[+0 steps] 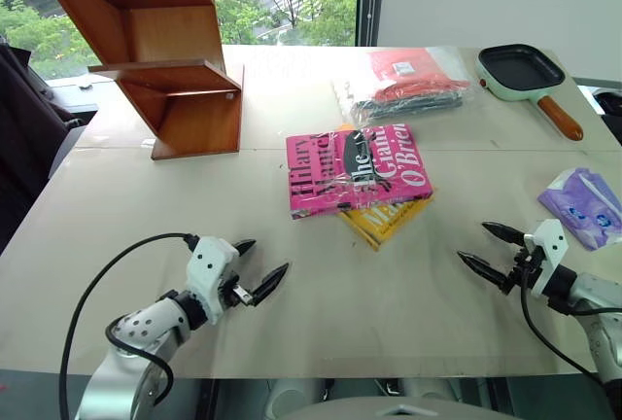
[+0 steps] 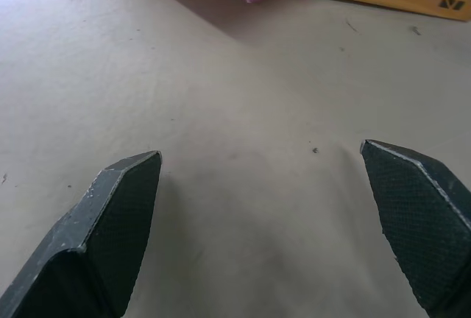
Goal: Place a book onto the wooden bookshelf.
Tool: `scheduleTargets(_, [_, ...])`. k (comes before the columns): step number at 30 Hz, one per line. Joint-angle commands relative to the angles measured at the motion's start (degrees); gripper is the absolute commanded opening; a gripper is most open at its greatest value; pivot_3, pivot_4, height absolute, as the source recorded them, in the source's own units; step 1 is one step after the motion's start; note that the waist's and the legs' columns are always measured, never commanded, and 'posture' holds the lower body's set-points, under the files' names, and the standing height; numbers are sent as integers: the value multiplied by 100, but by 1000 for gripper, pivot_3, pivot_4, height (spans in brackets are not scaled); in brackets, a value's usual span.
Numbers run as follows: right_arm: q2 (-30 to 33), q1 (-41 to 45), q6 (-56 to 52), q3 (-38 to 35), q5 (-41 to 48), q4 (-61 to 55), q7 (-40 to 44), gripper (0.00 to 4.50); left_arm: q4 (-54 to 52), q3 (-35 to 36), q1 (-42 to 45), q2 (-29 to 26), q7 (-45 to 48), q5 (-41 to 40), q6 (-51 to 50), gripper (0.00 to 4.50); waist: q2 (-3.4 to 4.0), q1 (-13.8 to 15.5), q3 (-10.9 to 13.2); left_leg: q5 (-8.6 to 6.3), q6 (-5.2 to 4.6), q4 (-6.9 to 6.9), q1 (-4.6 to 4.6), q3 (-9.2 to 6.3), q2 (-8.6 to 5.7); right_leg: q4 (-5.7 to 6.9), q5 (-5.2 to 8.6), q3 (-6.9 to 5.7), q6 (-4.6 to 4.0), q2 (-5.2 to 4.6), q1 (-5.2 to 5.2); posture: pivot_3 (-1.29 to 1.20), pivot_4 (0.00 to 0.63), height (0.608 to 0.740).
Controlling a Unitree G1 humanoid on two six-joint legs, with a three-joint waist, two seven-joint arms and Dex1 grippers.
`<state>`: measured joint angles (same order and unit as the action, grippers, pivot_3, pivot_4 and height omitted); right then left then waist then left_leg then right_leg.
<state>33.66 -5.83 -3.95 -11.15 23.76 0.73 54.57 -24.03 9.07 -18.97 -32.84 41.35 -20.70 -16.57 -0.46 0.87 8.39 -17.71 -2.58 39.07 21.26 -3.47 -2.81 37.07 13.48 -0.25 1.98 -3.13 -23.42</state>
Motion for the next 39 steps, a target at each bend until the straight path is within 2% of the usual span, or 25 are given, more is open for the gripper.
scheduleTargets(1, [64,110,-73,-96,172,-208,70,2260,-343,324,73,-217,285,-394,-12,4500,1,0,0,0,0,0,0,0,0,-1,0,0,0,0,0,0,150,720])
scheduleTargets(4, [124,394,-76,-16,75,-58,107,726,-473,714,238,-508,527,-774,-129,4500,3,-6,2,0,0,0,2,-1,1,-1,0,-2,0,0,-1,0,150,720])
scheduleTargets(5, [124,662,-208,45,70,1,75,290,-576,967,311,-666,640,-1045,-243,4500,4,-12,2,0,0,0,2,0,1,-1,0,-1,0,0,-1,0,150,720])
scheduleTargets(6, [111,919,-300,104,55,62,39,60,-663,1166,358,-794,727,-1253,-341,4500,2,-31,3,1,1,0,1,0,0,-1,0,-1,0,0,-1,0,150,720])
scheduleTargets(10, [53,2259,-530,564,-319,658,-22,60,-843,1844,489,-1259,1039,-1984,-720,4500,10,-64,8,11,18,0,1,3,1,-2,-1,0,-1,3,-4,0,150,720])
scheduleTargets(12, [-244,3551,-881,900,-559,1309,-261,60,-866,2278,542,-1634,1278,-2393,-1033,4500,1,-156,24,12,20,0,2,2,0,-3,-1,-2,-1,3,-5,0,150,720])
scheduleTargets(14, [-516,4734,-853,1195,-1064,2319,-630,60,-892,2611,594,-1938,1436,-2711,-1289,4500,11,-211,40,16,25,-1,11,7,1,-2,-9,3,-11,9,-21,0,150,720])
scheduleTargets(17, [-841,6066,-548,1499,-1708,3975,-1156,60,-1044,2970,577,-2133,1468,-3026,-1562,4500,13,-175,41,19,30,-12,12,3,1,-8,-8,-4,-13,12,-26,0,150,720])
scheduleTargets(22, [-1381,7592,291,1890,-2490,6183,-1498,60,-1433,3364,396,-2100,1261,-3226,-1825,4500,11,-182,41,20,33,-38,79,-16,-7,-29,-10,-22,-11,5,-89,0,150,720])
scheduleTargets(25, [-1663,8102,433,1893,-2680,6915,-1612,60,-1599,3433,306,-2042,1137,-3208,-1880,4500,13,-211,43,20,33,-48,81,-14,-12,-34,-10,-22,-11,1,-93,0,150,720])
scheduleTargets(30, [-1888,8532,377,2086,-3161,7415,-1668,60,-1912,3723,79,-1931,979,-3336,-1997,4500,16,-333,46,21,34,-63,81,-13,-12,-33,-10,-22,-11,1,-102,0,150,720])
scheduleTargets(34, [-1823,8620,266,2053,-3226,7458,-983,60,-2086,3987,-237,-1811,897,-3314,-2053,4500,16,-341,45,34,55,-64,74,-6,-8,-31,-10,-17,-12,4,-102,0,150,720])
scheduleTargets(39, [-1670,8588,126,2108,-3346,7354,-220,60,-2025,3933,-530,-1688,838,-3101,-2014,4500,14,-322,45,45,69,-64,61,-10,-4,-7,-17,-18,-24,7,-98,0,150,720])
